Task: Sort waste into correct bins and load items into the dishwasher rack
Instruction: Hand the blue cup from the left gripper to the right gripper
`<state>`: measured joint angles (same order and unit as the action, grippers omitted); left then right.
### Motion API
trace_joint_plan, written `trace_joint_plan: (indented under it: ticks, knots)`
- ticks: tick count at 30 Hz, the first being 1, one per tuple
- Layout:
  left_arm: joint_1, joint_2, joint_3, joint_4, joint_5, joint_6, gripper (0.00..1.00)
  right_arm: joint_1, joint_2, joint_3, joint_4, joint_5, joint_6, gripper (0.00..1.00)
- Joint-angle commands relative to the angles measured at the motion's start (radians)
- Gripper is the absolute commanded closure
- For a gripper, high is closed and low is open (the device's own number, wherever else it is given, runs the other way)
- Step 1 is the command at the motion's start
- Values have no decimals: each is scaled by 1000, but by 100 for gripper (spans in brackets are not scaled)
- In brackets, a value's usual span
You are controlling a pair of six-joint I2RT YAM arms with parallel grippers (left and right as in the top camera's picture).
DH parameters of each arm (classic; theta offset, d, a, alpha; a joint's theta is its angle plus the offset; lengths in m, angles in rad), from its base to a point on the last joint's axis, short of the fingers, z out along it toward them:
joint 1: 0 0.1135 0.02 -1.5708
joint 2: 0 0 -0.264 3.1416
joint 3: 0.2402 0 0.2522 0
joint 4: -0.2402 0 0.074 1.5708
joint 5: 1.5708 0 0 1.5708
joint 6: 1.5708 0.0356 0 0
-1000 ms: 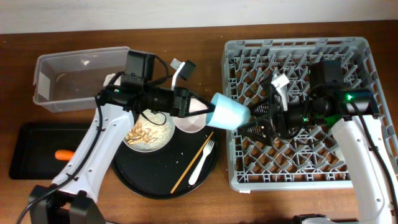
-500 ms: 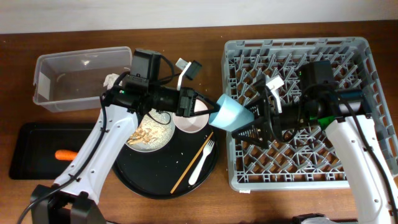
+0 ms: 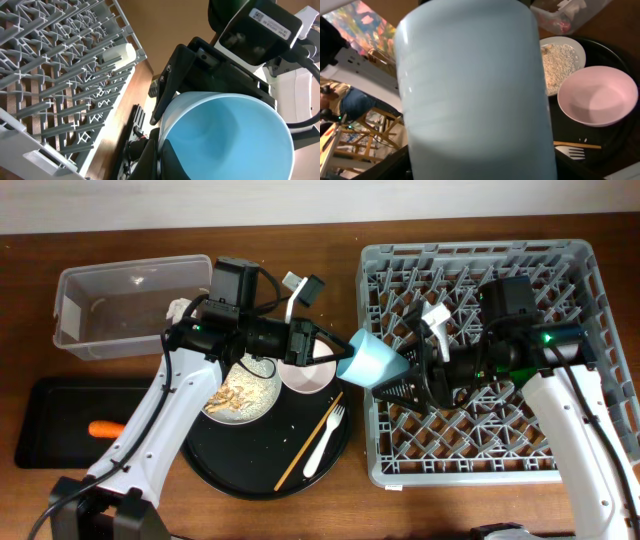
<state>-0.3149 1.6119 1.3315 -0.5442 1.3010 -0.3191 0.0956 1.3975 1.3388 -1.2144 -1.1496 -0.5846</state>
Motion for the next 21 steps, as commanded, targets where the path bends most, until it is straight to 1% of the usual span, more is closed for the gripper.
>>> trace_joint_plan:
  ticks: [1,5,6,7,8,10,13,15,17,19,20,21]
  knots:
    - [3,-8,12,6,-15,-10,99,15,-10,0,0,11,-13,31]
    - [3,-8,12,5,-16,-10,99,15,-10,2,0,12,-13,35]
    - [3,-8,12,6,-16,-10,98,15,-10,2,0,15,-13,36]
    - [3,-8,12,5,-19,-10,88,15,-10,2,0,23,-13,36]
    - [3,-8,12,4,-37,-10,86,15,-10,2,0,31,-13,37]
    - [3,-8,12,-27,-125,-10,77,15,-10,2,0,63,-10,41]
    - [5,-8,12,-72,-280,-9,72,14,-10,5,-3,138,2,44]
    - [5,-8,12,-139,-424,-8,73,13,-10,27,-4,296,82,45]
    - [5,-8,12,-224,-601,2,73,13,-10,64,-33,551,184,45]
    - [5,-8,12,-279,-699,11,73,13,-10,105,-101,767,241,44]
    - [5,-8,12,-322,-757,29,72,13,-10,120,-118,845,280,44]
    - [5,-8,12,-338,-779,29,72,7,-10,129,-123,908,322,44]
